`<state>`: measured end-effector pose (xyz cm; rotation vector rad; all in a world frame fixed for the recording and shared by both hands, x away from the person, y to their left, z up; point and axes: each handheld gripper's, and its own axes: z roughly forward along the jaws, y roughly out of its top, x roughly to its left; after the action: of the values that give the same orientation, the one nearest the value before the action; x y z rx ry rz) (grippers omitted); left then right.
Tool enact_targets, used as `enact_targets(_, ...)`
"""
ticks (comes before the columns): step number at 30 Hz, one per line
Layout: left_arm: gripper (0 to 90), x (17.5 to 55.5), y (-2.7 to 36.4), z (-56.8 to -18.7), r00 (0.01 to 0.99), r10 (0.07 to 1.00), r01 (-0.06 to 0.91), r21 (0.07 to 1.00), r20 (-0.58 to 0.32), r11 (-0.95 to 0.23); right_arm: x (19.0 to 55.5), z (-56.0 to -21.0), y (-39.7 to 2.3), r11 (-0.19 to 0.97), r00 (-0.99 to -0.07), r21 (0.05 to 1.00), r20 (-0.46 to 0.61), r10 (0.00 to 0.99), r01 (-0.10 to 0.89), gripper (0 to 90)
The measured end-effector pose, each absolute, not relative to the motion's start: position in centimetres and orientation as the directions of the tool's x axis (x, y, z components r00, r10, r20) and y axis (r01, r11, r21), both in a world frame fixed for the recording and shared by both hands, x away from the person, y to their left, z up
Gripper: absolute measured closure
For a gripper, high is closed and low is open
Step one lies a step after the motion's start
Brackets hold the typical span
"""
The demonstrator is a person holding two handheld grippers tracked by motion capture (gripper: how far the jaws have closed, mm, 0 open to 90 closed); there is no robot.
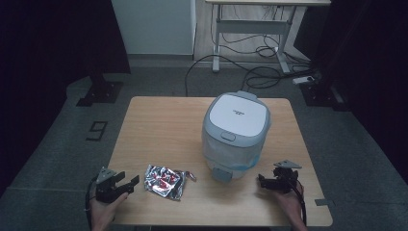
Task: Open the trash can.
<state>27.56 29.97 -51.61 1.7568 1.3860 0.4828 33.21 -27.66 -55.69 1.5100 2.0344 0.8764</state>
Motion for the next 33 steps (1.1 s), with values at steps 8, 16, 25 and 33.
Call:
enact_targets(8, 33.3, 27.9, 29.5, -51.7, 0.338, 0.922, 0.615, 0.786, -0.189, -0.064, 33.1, -55.6, -27.8, 0.174, -0.268, 0.732, 0.012, 0.963, 0.659, 8.4)
enact_targets(16, 35.2, 27.9, 29.2, -51.7, 0.336, 0.924, 0.618, 0.783, -0.181, -0.072, 32.8, -55.6, -28.3, 0.19, -0.293, 0.74, 0.01, 0.956, 0.645, 13.1)
enact_targets(25, 35.4, 27.9, 29.6, -51.7, 0.329, 0.927, 0.617, 0.784, -0.181, -0.066, 32.2, -55.3, -28.5, 0.222, -0.359, 0.76, 0.017, 0.933, 0.611, 19.4)
enact_targets(33, 35.7, 28.0, 29.4, -51.9, 0.343, 0.923, 0.623, 0.778, -0.175, -0.084, 31.3, -54.2, -28.7, 0.203, -0.377, 0.798, 0.033, 0.926, 0.567, 25.5)
